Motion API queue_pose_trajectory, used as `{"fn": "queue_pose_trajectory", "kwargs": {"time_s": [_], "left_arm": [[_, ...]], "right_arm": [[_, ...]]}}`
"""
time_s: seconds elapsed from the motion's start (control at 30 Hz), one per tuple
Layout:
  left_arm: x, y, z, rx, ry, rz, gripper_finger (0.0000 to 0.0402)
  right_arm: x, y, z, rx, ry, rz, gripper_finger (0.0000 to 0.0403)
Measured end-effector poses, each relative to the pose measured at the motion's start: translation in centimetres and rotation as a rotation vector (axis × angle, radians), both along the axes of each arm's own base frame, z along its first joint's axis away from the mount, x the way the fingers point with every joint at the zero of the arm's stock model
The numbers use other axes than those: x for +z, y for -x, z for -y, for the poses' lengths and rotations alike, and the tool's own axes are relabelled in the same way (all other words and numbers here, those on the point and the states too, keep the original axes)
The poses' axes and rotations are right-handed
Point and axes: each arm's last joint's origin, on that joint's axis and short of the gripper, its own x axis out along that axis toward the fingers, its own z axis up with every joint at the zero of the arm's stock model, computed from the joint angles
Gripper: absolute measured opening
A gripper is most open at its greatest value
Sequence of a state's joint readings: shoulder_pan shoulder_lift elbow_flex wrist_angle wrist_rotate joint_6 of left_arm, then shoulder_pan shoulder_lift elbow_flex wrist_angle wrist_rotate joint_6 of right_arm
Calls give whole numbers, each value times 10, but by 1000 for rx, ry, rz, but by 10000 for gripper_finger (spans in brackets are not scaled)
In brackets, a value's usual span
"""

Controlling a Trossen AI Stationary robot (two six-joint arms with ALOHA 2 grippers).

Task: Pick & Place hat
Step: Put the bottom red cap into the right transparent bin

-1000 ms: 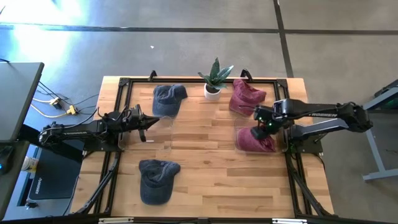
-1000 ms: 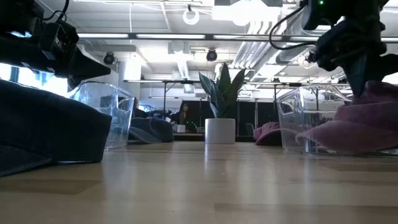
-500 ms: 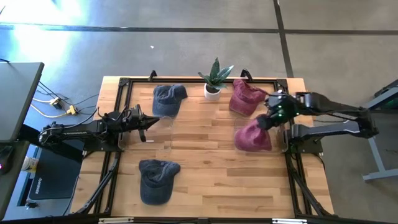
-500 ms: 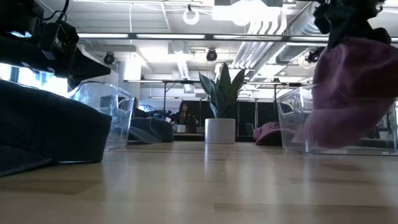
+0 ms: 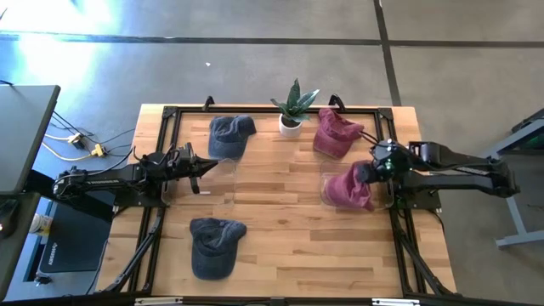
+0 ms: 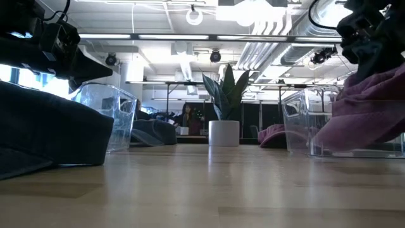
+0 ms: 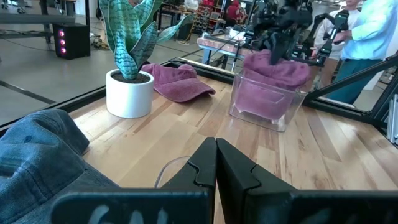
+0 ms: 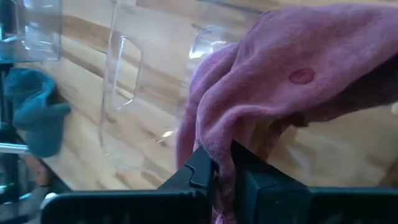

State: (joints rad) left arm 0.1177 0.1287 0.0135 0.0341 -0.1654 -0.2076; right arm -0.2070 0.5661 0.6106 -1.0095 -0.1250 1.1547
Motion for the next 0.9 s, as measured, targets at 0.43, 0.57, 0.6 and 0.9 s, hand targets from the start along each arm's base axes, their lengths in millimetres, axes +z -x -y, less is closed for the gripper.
{"fn": "queue_pose_trajectory", "kwargs": {"time_s": [0.43, 0.57, 0.6, 0.9], "left_arm": [[0, 0, 0, 0, 0, 0, 1], [0, 0, 0, 0, 0, 0, 1], [0, 0, 0, 0, 0, 0, 1], [0, 0, 0, 0, 0, 0, 1]], "right_arm": [[30, 15, 2, 146, 288, -115, 56], [38, 21, 1, 172, 301, -128, 98], [43, 21, 1, 173, 307, -115, 111], [92, 20, -3, 303, 313, 51, 147]]}}
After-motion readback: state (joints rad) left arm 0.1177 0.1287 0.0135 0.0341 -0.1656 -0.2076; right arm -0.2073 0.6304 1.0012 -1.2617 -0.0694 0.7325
